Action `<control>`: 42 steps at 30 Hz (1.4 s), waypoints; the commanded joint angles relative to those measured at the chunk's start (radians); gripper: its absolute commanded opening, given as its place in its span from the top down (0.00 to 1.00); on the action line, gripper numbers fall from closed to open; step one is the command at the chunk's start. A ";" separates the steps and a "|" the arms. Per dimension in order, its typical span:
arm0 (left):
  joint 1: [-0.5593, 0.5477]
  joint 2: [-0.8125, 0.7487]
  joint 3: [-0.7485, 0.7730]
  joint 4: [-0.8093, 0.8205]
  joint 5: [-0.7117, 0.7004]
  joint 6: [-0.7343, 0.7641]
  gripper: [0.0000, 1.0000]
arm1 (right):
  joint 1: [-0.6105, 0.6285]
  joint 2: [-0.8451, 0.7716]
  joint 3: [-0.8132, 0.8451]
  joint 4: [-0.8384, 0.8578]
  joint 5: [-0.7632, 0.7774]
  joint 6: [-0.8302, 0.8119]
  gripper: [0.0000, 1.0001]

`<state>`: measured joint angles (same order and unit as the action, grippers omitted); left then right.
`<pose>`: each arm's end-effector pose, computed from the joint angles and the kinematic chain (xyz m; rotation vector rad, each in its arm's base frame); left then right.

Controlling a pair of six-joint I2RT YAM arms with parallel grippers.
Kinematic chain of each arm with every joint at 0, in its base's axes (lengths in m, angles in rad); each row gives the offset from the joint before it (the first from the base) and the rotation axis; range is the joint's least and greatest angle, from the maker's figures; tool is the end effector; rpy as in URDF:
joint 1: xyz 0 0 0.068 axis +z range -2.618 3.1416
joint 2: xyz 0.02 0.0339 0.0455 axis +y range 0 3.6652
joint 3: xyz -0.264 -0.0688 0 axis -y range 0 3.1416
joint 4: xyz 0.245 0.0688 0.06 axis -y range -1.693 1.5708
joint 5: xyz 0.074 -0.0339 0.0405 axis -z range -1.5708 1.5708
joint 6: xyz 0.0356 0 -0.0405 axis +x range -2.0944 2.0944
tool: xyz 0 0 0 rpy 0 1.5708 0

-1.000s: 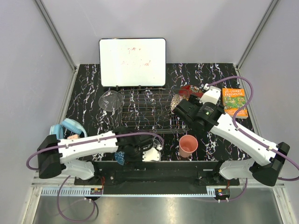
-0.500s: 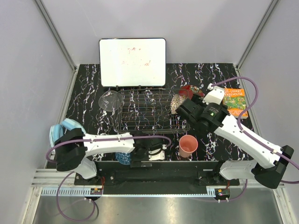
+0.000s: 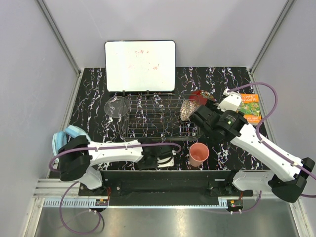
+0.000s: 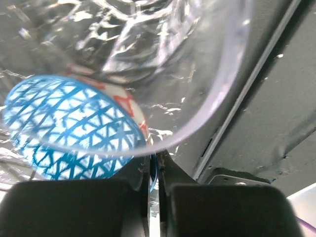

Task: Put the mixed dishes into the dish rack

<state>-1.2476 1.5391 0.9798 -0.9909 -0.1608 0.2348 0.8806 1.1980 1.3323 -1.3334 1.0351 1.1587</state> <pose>0.0859 -0.2385 0.1891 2.0501 2.2436 0.1990 0.1459 0.1286 0.3658 0.5056 2.0164 -0.2851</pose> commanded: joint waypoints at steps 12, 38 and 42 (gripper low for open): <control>0.128 -0.284 0.294 -0.238 0.079 0.043 1.00 | -0.008 0.018 0.008 -0.073 0.028 -0.016 0.00; 0.657 -0.142 0.476 0.928 0.862 -1.140 1.00 | -0.005 -0.172 -0.090 -0.020 0.080 0.096 0.00; 0.620 -0.073 0.418 0.988 0.805 -1.274 1.00 | -0.006 -0.213 -0.116 0.032 0.097 0.075 0.00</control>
<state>-0.5869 1.4593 1.4143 -0.2295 0.6422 -0.7914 0.8772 1.0172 1.2411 -1.3357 1.0664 1.2179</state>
